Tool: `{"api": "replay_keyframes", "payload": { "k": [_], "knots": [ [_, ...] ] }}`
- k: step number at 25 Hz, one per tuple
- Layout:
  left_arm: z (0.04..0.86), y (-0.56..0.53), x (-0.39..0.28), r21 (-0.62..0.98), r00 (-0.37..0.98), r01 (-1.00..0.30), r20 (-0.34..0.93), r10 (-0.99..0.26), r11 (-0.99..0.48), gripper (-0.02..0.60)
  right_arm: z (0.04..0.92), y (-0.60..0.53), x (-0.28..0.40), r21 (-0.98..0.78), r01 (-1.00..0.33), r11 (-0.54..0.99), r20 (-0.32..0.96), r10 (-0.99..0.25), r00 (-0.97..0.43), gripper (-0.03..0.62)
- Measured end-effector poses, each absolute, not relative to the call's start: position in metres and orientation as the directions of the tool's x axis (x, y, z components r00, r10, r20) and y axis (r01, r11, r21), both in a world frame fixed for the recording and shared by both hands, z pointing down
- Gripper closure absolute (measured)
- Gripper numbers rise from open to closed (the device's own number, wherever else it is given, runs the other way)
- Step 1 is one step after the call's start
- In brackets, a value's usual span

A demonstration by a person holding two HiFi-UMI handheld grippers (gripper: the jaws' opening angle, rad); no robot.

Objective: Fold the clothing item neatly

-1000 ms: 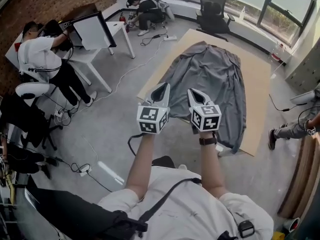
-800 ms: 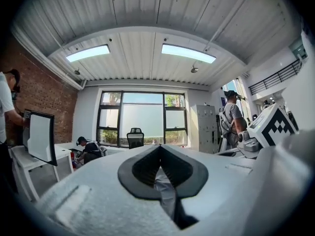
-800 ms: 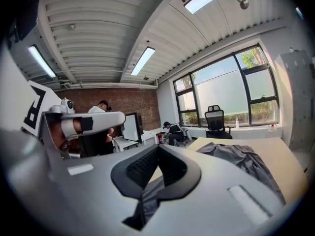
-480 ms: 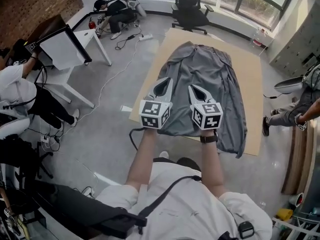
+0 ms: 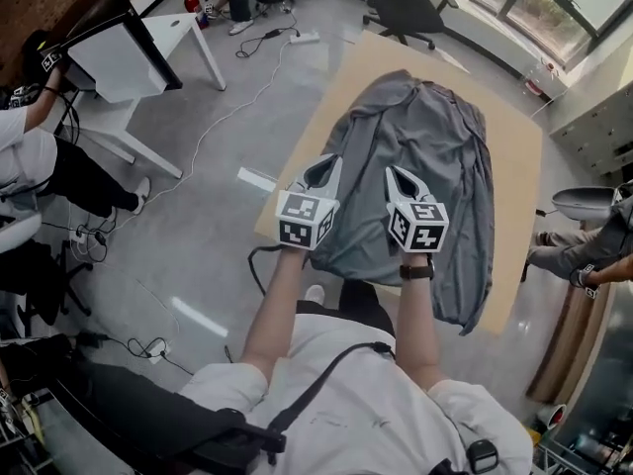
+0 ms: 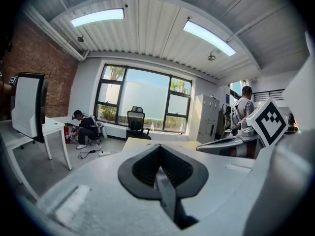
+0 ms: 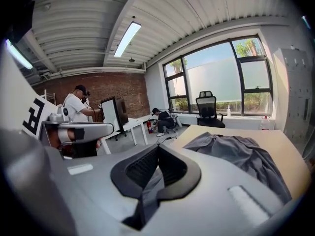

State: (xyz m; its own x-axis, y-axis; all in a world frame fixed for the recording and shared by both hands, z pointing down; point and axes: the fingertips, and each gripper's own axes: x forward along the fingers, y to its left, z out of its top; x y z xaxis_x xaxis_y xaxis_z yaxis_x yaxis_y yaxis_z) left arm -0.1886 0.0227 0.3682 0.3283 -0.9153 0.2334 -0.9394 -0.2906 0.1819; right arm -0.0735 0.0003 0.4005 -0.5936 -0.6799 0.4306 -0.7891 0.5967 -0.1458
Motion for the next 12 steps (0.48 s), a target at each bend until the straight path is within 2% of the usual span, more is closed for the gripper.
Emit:
{"api": "replay_keyframes", "payload": {
  "k": [5, 12],
  "knots": [
    [0.424, 0.003, -0.221, 0.204, 0.230, -0.965, 0.361, -0.904, -0.164, 0.577, 0.445, -0.052, -0.087, -0.149, -0.744, 0.652, 0.503, -0.598, -0.624, 0.588],
    [0.507, 0.010, -0.257, 0.251, 0.115, -0.968, 0.523, -0.845, 0.024, 0.575, 0.497, -0.153, -0.097, -0.001, -0.614, 0.790, 0.584, -0.497, -0.641, 0.583]
  ]
}}
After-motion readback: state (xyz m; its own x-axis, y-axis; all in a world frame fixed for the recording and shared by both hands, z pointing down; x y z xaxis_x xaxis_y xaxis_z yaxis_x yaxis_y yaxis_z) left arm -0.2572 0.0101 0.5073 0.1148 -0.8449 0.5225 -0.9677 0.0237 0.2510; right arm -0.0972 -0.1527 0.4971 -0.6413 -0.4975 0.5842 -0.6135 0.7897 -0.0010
